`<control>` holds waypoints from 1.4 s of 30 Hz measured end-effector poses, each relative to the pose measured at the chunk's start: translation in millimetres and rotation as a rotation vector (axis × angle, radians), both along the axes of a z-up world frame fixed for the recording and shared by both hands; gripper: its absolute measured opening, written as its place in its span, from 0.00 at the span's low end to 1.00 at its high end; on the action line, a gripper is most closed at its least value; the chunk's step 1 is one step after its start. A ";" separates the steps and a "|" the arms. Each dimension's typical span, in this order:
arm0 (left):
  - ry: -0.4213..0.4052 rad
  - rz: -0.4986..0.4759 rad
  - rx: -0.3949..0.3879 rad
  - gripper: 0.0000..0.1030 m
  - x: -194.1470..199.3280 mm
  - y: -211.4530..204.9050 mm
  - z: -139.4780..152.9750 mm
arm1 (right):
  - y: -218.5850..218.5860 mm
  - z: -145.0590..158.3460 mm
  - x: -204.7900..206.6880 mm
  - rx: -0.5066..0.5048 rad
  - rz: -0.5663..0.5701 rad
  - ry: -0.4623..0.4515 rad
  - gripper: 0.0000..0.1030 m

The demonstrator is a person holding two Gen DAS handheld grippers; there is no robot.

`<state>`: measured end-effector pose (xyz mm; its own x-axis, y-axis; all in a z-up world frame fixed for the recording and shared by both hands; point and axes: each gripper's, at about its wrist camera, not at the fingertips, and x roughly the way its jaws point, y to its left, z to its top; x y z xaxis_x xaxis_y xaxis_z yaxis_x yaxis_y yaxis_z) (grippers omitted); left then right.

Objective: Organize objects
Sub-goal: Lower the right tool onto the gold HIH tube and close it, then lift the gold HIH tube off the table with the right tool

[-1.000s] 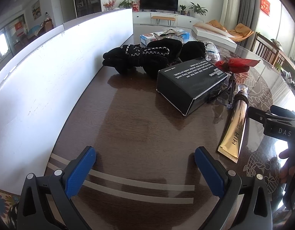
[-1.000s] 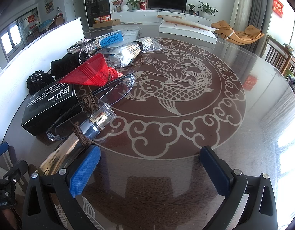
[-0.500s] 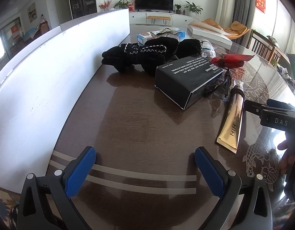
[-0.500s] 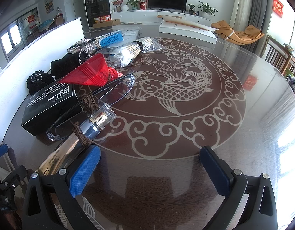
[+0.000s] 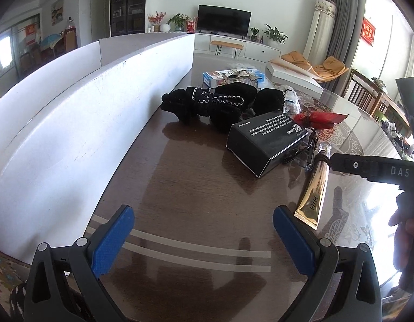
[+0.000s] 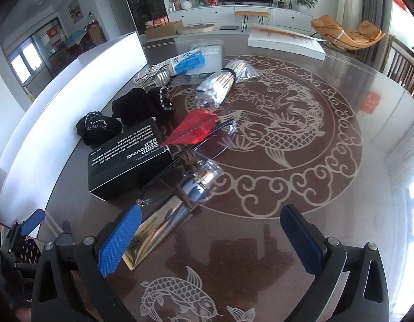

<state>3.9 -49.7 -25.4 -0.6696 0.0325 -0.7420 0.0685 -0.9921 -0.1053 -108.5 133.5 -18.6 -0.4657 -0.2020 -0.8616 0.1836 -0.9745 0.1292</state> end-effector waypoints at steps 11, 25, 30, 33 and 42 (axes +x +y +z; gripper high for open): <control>0.008 0.001 -0.021 1.00 1.2 -1.4 0.8 | -27.9 -16.4 13.2 0.132 0.056 0.073 0.47; -0.010 -0.019 -0.015 1.00 -1.2 5.2 -1.4 | 63.6 -15.6 26.6 0.144 0.034 0.162 0.37; -0.012 -0.026 -0.022 1.00 -1.7 7.2 -2.8 | 71.5 -16.6 28.3 0.127 0.050 0.188 0.37; -0.016 -0.027 -0.020 1.00 -2.0 7.8 -3.6 | 72.6 -17.3 26.7 0.116 0.048 0.189 0.38; -0.022 -0.033 -0.013 1.00 -2.5 9.2 -5.5 | 74.3 -18.4 26.7 0.110 0.038 0.179 0.54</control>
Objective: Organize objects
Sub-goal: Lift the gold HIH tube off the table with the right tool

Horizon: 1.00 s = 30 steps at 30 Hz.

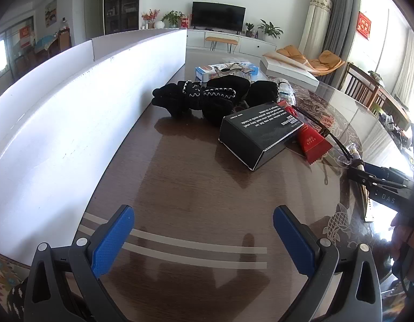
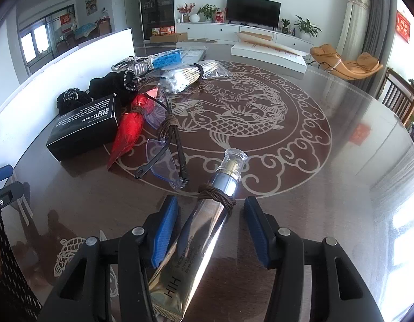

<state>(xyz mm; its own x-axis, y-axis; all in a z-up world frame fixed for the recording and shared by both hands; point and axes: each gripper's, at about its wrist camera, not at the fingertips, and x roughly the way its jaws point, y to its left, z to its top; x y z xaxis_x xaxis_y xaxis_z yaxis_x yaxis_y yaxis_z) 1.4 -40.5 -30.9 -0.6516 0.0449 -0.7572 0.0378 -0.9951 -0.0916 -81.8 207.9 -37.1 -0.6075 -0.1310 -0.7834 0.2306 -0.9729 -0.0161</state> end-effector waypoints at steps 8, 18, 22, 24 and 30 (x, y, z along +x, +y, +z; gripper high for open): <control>-0.007 -0.008 0.001 1.00 -0.9 2.3 -1.6 | 0.1 -0.6 -1.5 0.003 -0.001 -0.005 0.62; -0.013 -0.020 0.000 1.00 -1.2 5.2 -3.0 | 0.5 -0.9 -0.5 0.008 -0.003 -0.004 0.64; -0.013 -0.020 0.003 1.00 -1.1 5.4 -3.0 | 0.5 -0.8 -0.4 0.007 -0.003 -0.004 0.64; -0.013 -0.020 0.003 1.00 -0.9 5.5 -3.1 | 0.6 -0.8 -0.4 0.007 -0.003 -0.004 0.64; -0.014 -0.020 0.002 1.00 -0.9 5.4 -3.1 | 0.6 -0.7 -0.4 0.007 -0.002 -0.004 0.64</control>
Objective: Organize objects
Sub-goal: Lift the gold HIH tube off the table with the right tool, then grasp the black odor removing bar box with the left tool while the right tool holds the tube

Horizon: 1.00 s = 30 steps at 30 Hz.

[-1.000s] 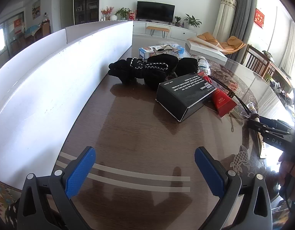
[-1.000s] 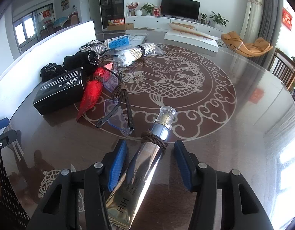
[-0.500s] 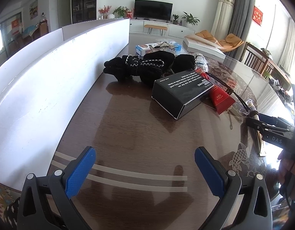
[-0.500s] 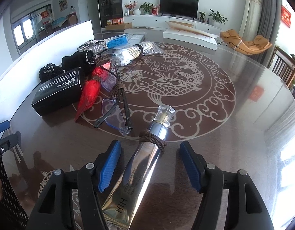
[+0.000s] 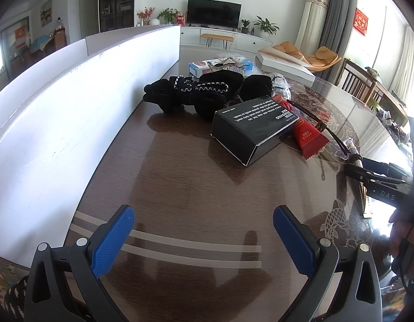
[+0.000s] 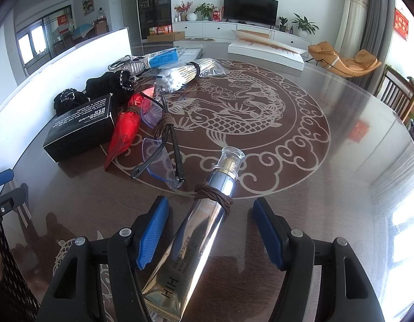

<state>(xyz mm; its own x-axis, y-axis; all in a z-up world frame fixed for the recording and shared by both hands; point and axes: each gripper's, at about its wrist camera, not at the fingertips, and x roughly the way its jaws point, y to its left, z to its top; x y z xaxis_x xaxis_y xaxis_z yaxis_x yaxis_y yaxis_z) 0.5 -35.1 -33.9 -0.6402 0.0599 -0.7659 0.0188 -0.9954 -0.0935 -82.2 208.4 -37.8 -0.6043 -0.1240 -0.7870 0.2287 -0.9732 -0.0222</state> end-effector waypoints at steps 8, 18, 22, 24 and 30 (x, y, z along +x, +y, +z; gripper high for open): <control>-0.005 -0.007 -0.003 1.00 0.8 3.3 -1.3 | -0.2 0.0 0.0 0.000 0.000 0.000 0.64; -0.022 -0.012 0.009 1.00 -1.1 1.9 -5.2 | 1.3 0.4 -0.8 -0.007 0.001 -0.003 0.64; -0.036 -0.011 0.039 1.00 -7.5 -0.9 -8.5 | 1.3 0.3 -0.9 -0.008 0.001 -0.004 0.64; -0.037 -0.019 0.023 1.00 -13.5 2.3 -8.6 | 1.7 0.6 -0.6 -0.008 0.001 -0.003 0.65; -0.005 -0.110 -0.020 1.00 -42.7 17.3 5.0 | -2.5 0.7 0.4 -0.008 0.026 -0.007 0.69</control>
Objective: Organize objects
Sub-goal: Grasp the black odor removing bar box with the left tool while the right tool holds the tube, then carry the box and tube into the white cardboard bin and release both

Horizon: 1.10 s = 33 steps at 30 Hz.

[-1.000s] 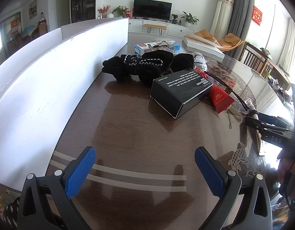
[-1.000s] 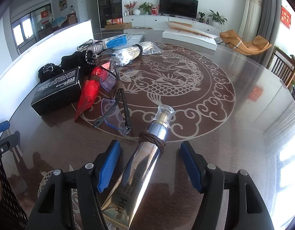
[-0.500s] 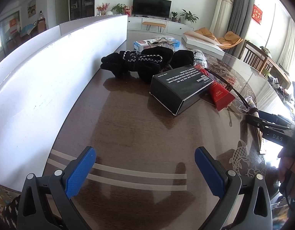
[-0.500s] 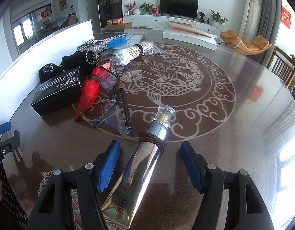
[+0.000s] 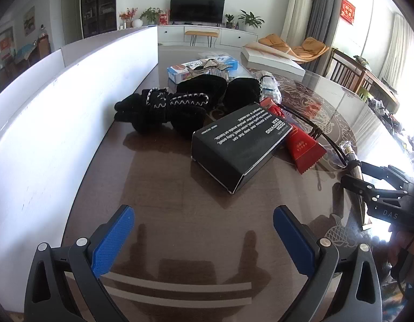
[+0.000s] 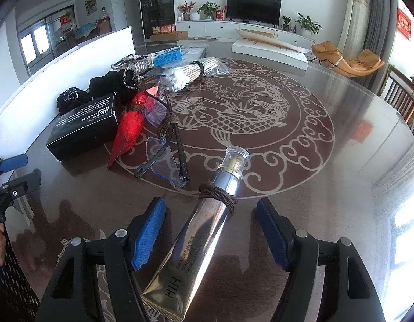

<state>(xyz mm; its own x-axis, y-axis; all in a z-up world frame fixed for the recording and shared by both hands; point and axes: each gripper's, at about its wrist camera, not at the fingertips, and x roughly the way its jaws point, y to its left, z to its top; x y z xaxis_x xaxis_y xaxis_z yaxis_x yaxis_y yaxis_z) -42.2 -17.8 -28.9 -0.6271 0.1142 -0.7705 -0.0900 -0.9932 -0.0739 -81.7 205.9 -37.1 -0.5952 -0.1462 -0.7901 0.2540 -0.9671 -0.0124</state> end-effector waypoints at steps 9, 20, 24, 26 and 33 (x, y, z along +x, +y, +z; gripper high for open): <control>-0.008 -0.140 -0.081 1.00 -67.9 39.9 4.5 | 0.9 0.0 -0.4 -0.006 0.002 -0.001 0.70; -0.010 -0.069 -0.159 0.59 -0.2 40.3 4.5 | 1.8 1.8 4.8 0.014 0.002 -0.062 0.70; 0.003 -0.022 -0.190 0.86 -13.4 37.1 4.7 | -1.9 6.8 2.3 0.043 0.016 -0.115 0.33; -0.029 -0.023 -0.167 0.71 -26.6 36.0 0.7 | 1.3 6.7 1.9 0.044 0.023 -0.143 0.26; -0.003 0.072 -0.078 0.56 2.8 19.6 2.2 | 72.7 15.7 14.9 -0.235 -0.108 -0.225 0.26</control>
